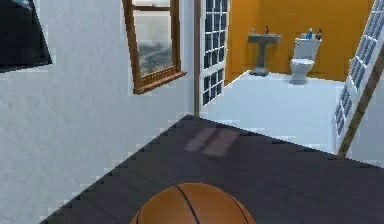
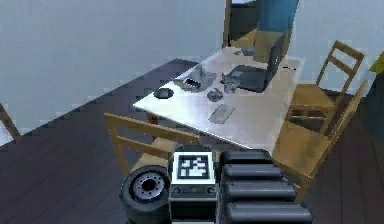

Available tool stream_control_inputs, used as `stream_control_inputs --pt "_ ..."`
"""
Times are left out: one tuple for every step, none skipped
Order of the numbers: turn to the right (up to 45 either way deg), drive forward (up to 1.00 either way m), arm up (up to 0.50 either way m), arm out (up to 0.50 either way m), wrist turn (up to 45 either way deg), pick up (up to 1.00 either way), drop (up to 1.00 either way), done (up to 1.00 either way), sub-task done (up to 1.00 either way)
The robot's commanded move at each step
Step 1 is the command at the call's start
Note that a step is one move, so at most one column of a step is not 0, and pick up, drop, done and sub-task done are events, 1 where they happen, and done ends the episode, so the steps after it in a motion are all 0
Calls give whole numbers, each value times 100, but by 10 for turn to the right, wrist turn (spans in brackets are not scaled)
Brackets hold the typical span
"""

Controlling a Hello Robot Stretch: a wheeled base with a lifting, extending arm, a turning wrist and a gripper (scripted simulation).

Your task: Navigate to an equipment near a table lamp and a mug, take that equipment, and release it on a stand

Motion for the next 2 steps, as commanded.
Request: stream_control_inputs --pt "210 0 0 0 0 0 0 0 0" --pt "0 30 0 0 0 0 0 0 0"
